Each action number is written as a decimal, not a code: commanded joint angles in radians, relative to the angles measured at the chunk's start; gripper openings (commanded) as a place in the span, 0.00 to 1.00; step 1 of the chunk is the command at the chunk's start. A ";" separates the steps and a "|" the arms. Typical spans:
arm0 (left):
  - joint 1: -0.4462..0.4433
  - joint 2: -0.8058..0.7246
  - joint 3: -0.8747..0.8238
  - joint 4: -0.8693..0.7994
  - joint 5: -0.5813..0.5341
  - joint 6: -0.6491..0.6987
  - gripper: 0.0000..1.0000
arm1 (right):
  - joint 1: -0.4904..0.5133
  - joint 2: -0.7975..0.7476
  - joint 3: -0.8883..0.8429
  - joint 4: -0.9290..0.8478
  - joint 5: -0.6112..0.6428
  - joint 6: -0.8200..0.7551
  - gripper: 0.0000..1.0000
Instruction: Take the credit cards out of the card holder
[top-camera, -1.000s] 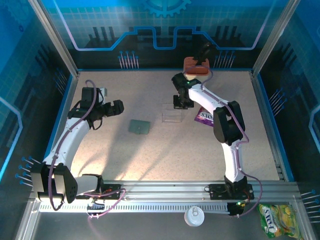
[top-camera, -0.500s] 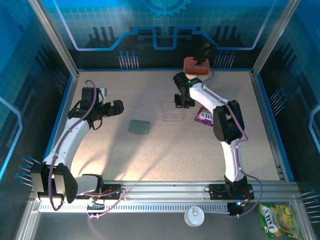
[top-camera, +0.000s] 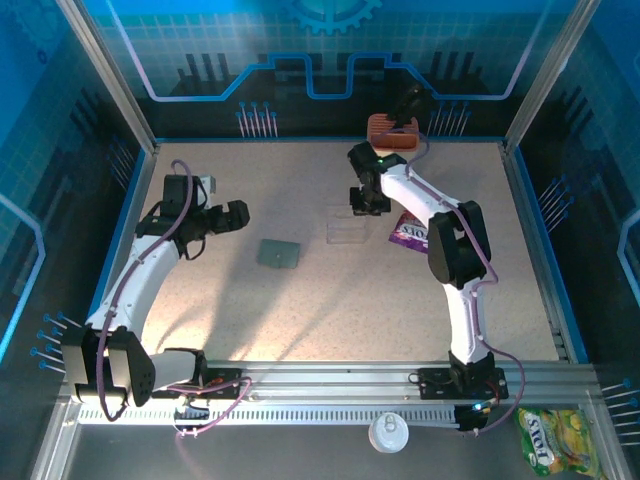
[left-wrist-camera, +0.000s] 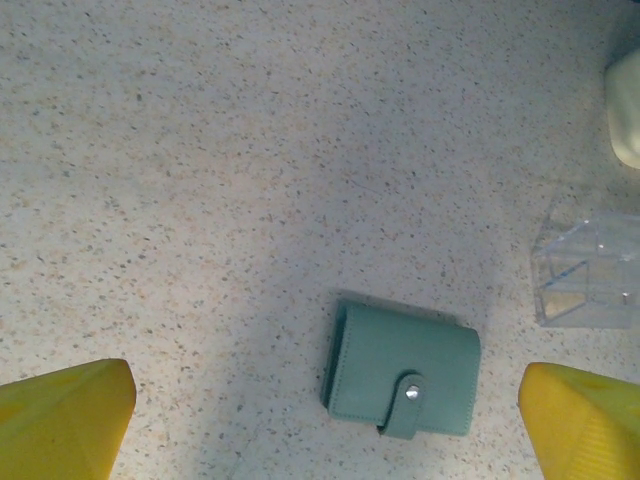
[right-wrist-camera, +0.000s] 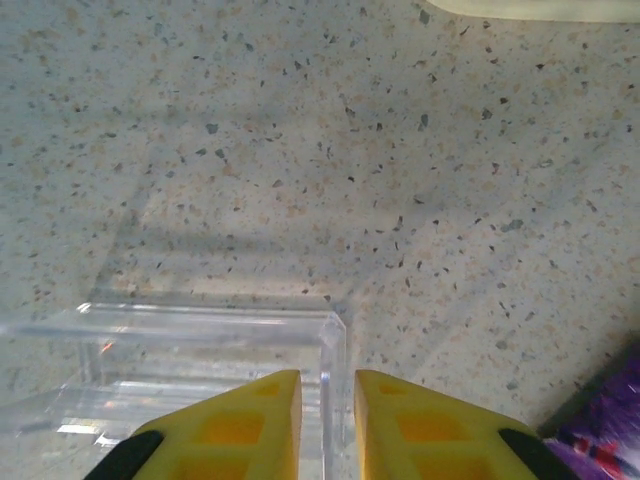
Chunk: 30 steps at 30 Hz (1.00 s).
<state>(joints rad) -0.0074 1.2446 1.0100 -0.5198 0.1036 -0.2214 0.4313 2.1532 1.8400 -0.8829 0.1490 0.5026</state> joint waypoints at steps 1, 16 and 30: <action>-0.009 0.013 0.019 -0.040 0.116 -0.109 0.99 | 0.007 -0.124 -0.023 -0.016 -0.033 -0.003 0.25; -0.235 0.380 0.161 0.037 0.175 -0.195 0.95 | 0.041 -0.475 -0.487 0.228 -0.210 0.050 0.57; -0.272 0.665 0.346 0.020 0.207 -0.132 0.97 | 0.040 -0.624 -0.640 0.202 -0.159 0.055 0.62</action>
<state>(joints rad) -0.2760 1.8709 1.3254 -0.4679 0.2863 -0.3847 0.4644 1.5696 1.2114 -0.6701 -0.0269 0.5457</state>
